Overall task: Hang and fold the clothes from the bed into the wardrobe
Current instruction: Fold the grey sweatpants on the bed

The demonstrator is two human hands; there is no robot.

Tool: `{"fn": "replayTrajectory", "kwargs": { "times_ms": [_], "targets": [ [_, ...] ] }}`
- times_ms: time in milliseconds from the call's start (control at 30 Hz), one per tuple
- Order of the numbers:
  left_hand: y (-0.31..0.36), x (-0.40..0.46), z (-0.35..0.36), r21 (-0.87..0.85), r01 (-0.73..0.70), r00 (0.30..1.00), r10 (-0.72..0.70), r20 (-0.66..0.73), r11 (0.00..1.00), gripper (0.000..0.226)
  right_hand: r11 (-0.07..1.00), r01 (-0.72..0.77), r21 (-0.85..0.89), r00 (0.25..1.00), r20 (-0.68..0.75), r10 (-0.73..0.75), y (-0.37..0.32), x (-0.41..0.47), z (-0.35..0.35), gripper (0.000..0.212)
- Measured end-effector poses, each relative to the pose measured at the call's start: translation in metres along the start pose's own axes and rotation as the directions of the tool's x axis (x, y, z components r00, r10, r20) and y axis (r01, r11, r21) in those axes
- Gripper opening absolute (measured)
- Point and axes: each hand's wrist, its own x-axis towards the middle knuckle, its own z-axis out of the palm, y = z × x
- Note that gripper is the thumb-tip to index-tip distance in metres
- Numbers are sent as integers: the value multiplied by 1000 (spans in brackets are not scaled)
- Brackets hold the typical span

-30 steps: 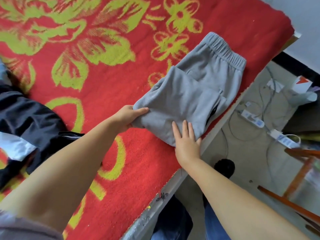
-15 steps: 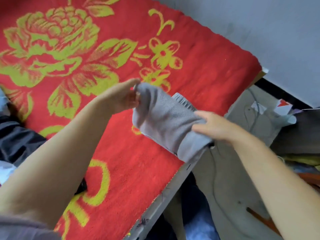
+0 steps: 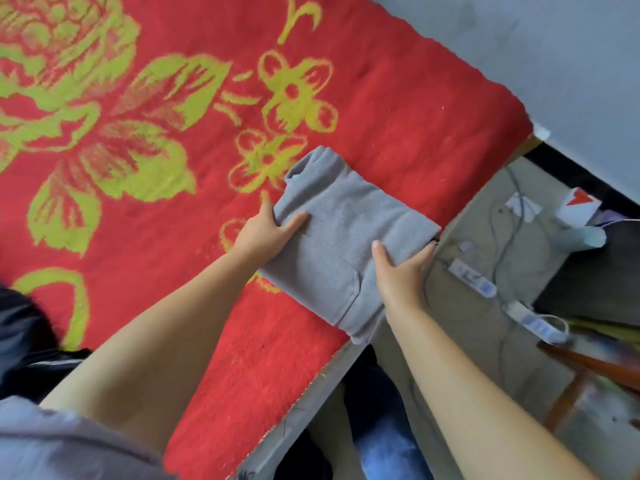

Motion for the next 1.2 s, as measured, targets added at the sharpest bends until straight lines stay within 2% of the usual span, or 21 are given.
{"fn": "replayTrajectory", "kwargs": {
  "times_ms": [67, 100, 167, 267, 333, 467, 533, 567, 600, 633, 667, 700, 733, 767, 800, 833, 900, 967, 1067, 1133, 1200],
  "targets": [
    [-1, -7, 1, 4, 4, 1000, -4, 1, 1000, 63, 996, -29, 78, 1000, 2, 29, 10, -10, 8, 84],
    [-3, -12, 2, -24, 9, 1000, -9, -13, 1000, 59, 996, 5, 86, 1000, 6, -5, 10, -8, 9, 78],
    [-11, -28, 9, -152, 44, 994, -58, -88, 987, 52, 981, 191, 25, 982, 12, -191, 5, 4, 7, 70],
    [-27, -64, 39, -409, 131, 954, -227, -196, 903, 41, 847, 499, -181, 866, 116, -485, 3, 29, 0, 63],
    [-32, -80, 59, -456, 188, 930, -307, -203, 870, 36, 795, 529, -298, 849, 196, -491, 12, 40, 0, 60],
    [-32, -73, 63, -322, 259, 925, -330, -189, 911, 41, 805, 397, -440, 918, 196, -345, 17, 46, 9, 62],
    [-37, -78, 51, -198, 186, 944, -231, -237, 963, 42, 764, 386, -517, 921, 169, -351, 11, 39, 4, 69],
    [-42, -84, 46, -85, 97, 946, -119, -301, 992, 46, 687, 434, -583, 891, 165, -422, 9, 32, -1, 72],
    [-45, -92, 43, 68, -23, 929, 46, -368, 997, 53, 563, 512, -649, 826, 191, -531, 8, 22, -7, 74],
    [-46, -101, 44, 228, -177, 878, 258, -403, 957, 59, 395, 598, -697, 730, 271, -627, 13, 9, -10, 78],
    [-48, -110, 48, 369, -344, 793, 478, -378, 863, 63, 212, 676, -706, 620, 389, -682, 23, -5, -12, 84],
    [-49, -119, 54, 473, -482, 702, 648, -296, 738, 69, 56, 728, -683, 528, 507, -681, 36, -20, -12, 91],
    [-49, -126, 62, 531, -564, 648, 738, -190, 632, 77, -52, 753, -656, 486, 608, -628, 49, -32, -12, 98],
    [-50, -130, 69, 565, -590, 652, 754, -88, 576, 86, -116, 752, -649, 495, 673, -549, 61, -38, -13, 104],
    [-51, -131, 75, 603, -567, 694, 720, -18, 561, 93, -147, 733, -665, 538, 698, -473, 71, -39, -13, 110],
    [-51, -130, 81, 643, -517, 742, 670, 7, 565, 95, -156, 707, -690, 579, 691, -432, 79, -36, -11, 114],
    [-49, -124, 87, 708, -413, 800, 599, -18, 573, 85, -161, 671, -724, 609, 662, -437, 82, -27, -4, 114],
    [-46, -115, 92, 756, -363, 810, 585, -33, 545, 73, -187, 653, -734, 597, 651, -469, 78, -21, 7, 103],
    [-43, -109, 89, 793, -356, 814, 581, 3, 494, 68, -239, 645, -726, 549, 658, -516, 66, -16, 17, 82],
    [-37, -107, 79, 768, -386, 819, 572, 31, 511, 66, -227, 665, -711, 536, 667, -519, 51, -14, 15, 75],
    [-25, -105, 62, 719, -404, 823, 567, 17, 565, 63, -176, 691, -701, 571, 679, -461, 29, -12, 11, 74]
  ]
}}
